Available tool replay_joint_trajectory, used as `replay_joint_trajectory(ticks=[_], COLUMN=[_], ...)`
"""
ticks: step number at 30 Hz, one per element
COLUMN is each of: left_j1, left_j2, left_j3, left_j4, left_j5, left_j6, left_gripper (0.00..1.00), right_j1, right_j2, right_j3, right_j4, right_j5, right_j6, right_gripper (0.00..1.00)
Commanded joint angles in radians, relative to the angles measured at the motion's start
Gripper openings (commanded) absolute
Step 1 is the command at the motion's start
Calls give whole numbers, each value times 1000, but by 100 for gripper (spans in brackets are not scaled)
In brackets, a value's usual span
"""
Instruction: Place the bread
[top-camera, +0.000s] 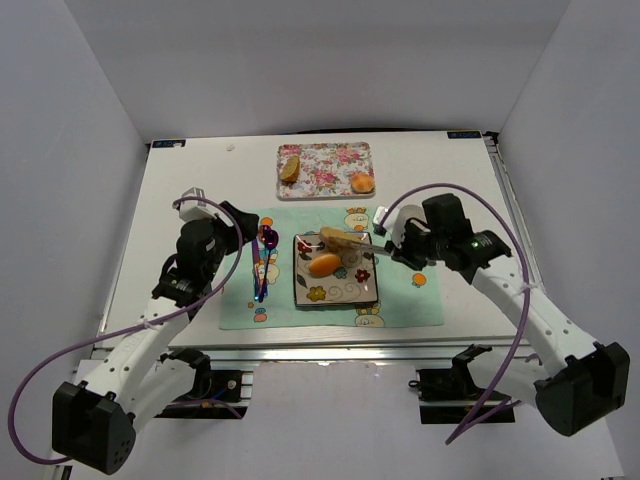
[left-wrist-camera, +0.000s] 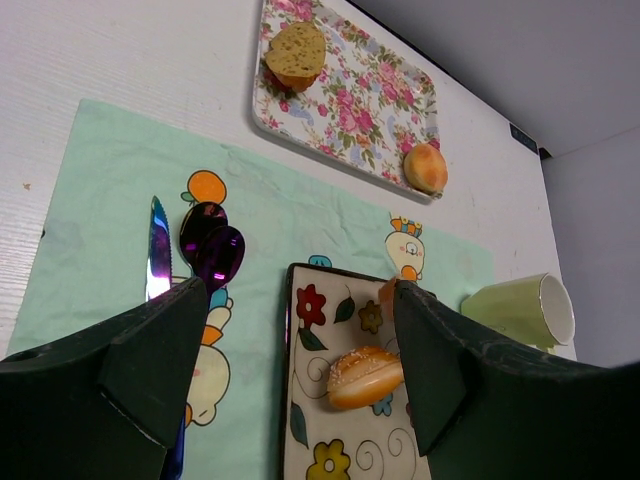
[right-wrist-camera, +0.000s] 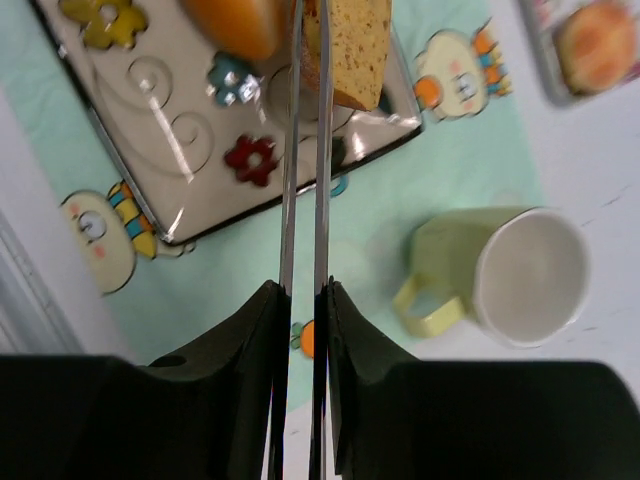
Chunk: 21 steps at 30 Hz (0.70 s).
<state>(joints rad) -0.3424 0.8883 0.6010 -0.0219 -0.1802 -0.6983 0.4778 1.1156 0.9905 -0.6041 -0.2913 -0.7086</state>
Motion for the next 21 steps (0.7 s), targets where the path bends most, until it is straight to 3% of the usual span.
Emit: replay_joint_trajectory(ticks=[1,5,8,11,21], left_j1=[3,3,3,3,3], left_j2=[-3,23,37,40,46], left_j3=[-7,-3,6,9,28], left_j4=[25,60,65,70,59], left_j5=[18,39,50,54,62], left_j6=[-7,-9,-9,-12,-7], left_gripper=[84,84,84,84,84], right_j1=[-4,-4,-4,-2,-2], right_j2=[-62,-105,-115,-126,-137], right_j3=[-53,-107,-116,-107,3], right_j4=[-34,-28,-26,-23,-11], right_j5=[-32,-19,-22,-28,-59], right_j6=[18,21,29,34,81], right_gripper=[14,20,37,44,44])
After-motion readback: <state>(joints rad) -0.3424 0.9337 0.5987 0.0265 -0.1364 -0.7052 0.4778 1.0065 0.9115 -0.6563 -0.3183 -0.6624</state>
